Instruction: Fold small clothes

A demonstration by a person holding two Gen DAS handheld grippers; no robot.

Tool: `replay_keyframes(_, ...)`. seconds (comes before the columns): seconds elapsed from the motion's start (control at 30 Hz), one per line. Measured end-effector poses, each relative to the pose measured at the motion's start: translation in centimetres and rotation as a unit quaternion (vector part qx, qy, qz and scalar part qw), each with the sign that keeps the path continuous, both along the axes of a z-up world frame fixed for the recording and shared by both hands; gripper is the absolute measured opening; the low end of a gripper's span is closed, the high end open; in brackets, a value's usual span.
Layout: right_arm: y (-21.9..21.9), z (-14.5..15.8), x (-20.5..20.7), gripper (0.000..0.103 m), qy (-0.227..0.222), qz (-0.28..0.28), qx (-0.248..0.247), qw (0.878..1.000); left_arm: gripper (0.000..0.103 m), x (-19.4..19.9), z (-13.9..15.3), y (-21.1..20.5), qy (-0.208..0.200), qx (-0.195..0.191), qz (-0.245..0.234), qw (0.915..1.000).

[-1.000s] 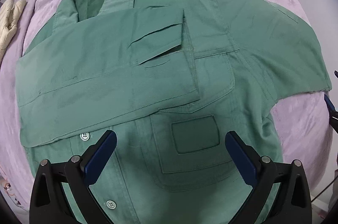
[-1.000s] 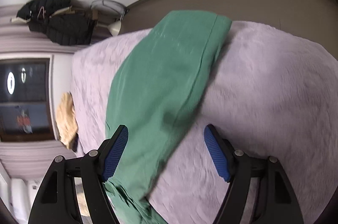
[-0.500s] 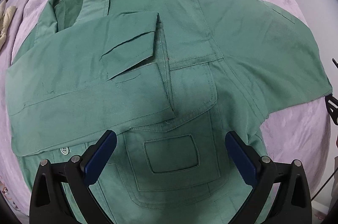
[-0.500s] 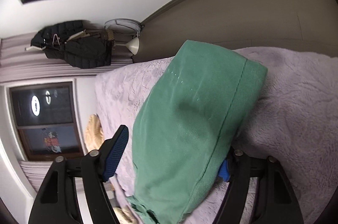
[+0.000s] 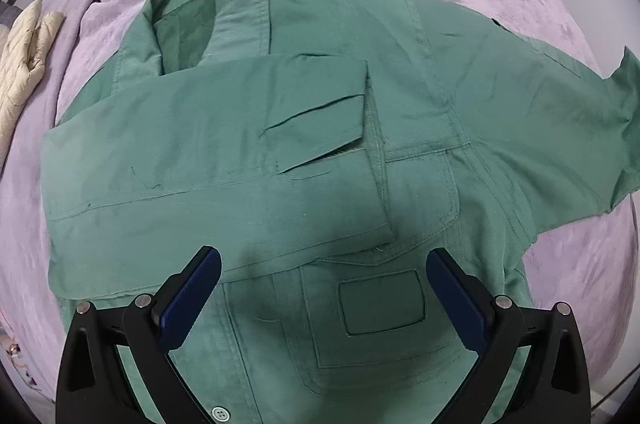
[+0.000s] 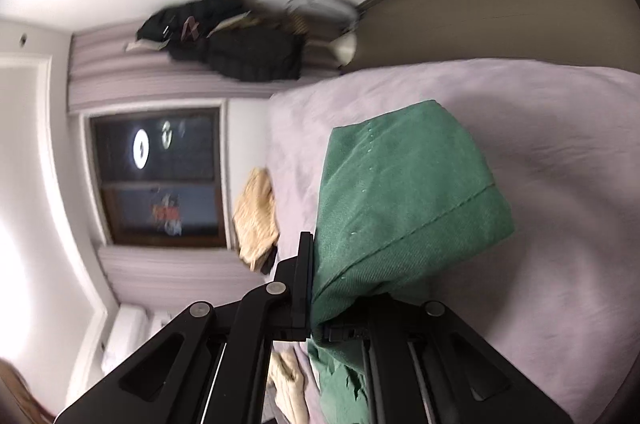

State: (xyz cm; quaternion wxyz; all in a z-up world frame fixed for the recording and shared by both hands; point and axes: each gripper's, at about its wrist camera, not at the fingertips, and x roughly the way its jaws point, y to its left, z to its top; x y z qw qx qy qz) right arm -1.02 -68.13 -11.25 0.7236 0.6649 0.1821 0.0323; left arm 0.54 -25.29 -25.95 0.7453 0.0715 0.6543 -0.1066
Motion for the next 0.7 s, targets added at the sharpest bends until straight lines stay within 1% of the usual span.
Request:
replay_keyframes(0.03, 1.2, 1.2, 1.3, 0.004, -0.01, 0.022, -0.014, 1.0, 0.103, 1.1, -0.2, 1.3, -0.003, 0.0, 0.003, 1.0)
replay_keyframes(0.07, 2.3, 2.1, 2.2, 0.004, -0.016, 0.04, -0.026, 0.999, 0.103, 1.5, -0.3, 1.7, -0.006, -0.001, 0.007, 1.0)
replay_keyframes(0.17, 6.8, 5.1, 5.2, 0.004, -0.034, 0.102, -0.068, 0.992, 0.103, 0.9, -1.3, 4.5, -0.016, -0.003, 0.019, 0.9997)
replay_keyframes(0.27, 12.7, 7.3, 8.2, 0.004, -0.041, 0.167, -0.117, 0.978, 0.103, 1.2, -2.4, 7.6, -0.022, 0.0, 0.03, 0.9993)
replay_keyframes(0.37, 19.5, 8.2, 10.8, 0.004, -0.041, 0.228, -0.164, 0.959, 0.103, 0.1, -4.0, 11.0, -0.026, 0.005, 0.045, 0.9986)
replay_keyframes(0.43, 24.1, 7.8, 12.4, 0.004, -0.03, 0.261, -0.192, 0.946, 0.103, 0.7, -5.0, 12.7, -0.029, 0.013, 0.054, 0.998)
replay_keyframes(0.47, 26.7, 7.1, 13.0, 0.005, -0.019, 0.277, -0.203, 0.939, 0.103, 1.5, -5.0, 12.7, -0.031, 0.018, 0.058, 0.9977)
replay_keyframes(0.5, 29.1, 6.2, 13.8, 0.006, -0.007, 0.293, -0.209, 0.933, 0.103, 1.4, -5.7, 14.0, -0.032, 0.024, 0.061, 0.9973)
replay_keyframes(0.53, 31.7, 5.2, 14.5, 0.006, 0.007, 0.311, -0.217, 0.925, 0.103, 1.9, -5.9, 15.1, -0.032, 0.028, 0.066, 0.9969)
replay_keyframes(0.57, 33.6, 4.0, 14.8, 0.006, 0.021, 0.326, -0.226, 0.918, 0.103, 2.1, -6.2, 17.3, -0.032, 0.031, 0.07, 0.9966)
replay_keyframes(0.6, 35.8, 2.7, 15.1, 0.006, 0.037, 0.341, -0.238, 0.909, 0.103, 3.2, -6.3, 18.8, -0.032, 0.033, 0.076, 0.9961)
replay_keyframes(0.63, 38.3, 1.1, 15.6, 0.007, 0.057, 0.361, -0.252, 0.896, 0.103, 3.2, -6.8, 20.1, -0.032, 0.034, 0.081, 0.9956)
replay_keyframes(0.7, 41.6, -2.0, 16.0, 0.008, 0.093, 0.388, -0.268, 0.877, 0.103, 2.7, -8.0, 22.7, -0.034, 0.037, 0.089, 0.9947)
